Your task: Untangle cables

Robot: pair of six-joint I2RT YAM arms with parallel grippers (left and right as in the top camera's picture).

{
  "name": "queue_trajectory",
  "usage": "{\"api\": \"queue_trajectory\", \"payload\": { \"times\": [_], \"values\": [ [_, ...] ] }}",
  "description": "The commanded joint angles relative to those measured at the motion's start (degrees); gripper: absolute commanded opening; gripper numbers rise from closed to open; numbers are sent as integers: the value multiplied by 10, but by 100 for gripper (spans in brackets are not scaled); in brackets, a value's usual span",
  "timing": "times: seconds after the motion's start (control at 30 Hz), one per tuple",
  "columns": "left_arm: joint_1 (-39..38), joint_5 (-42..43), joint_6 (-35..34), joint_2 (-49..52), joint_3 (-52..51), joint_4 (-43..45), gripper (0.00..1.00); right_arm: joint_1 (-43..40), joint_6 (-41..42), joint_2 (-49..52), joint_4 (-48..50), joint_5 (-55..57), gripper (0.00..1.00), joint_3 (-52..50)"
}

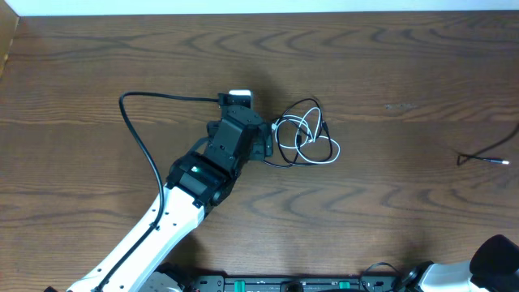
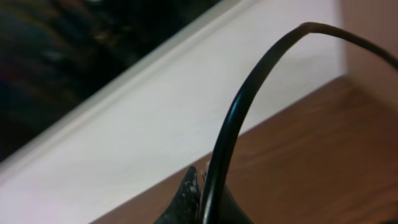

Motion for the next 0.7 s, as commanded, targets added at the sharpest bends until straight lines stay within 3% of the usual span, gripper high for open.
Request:
{"api": "queue_trajectory", "payload": {
  "times": [0.0,0.2,0.67],
  "values": [
    [2,21,3,-7,-3,-9,85,5,-74,11,-1,96,1,6],
    [2,21,3,-7,-3,-26,91,5,-85,64,-6,110,1,6],
    [2,21,2,-7,-3,-33,93,53,-120,236,-5,176,1,6]
  ]
}}
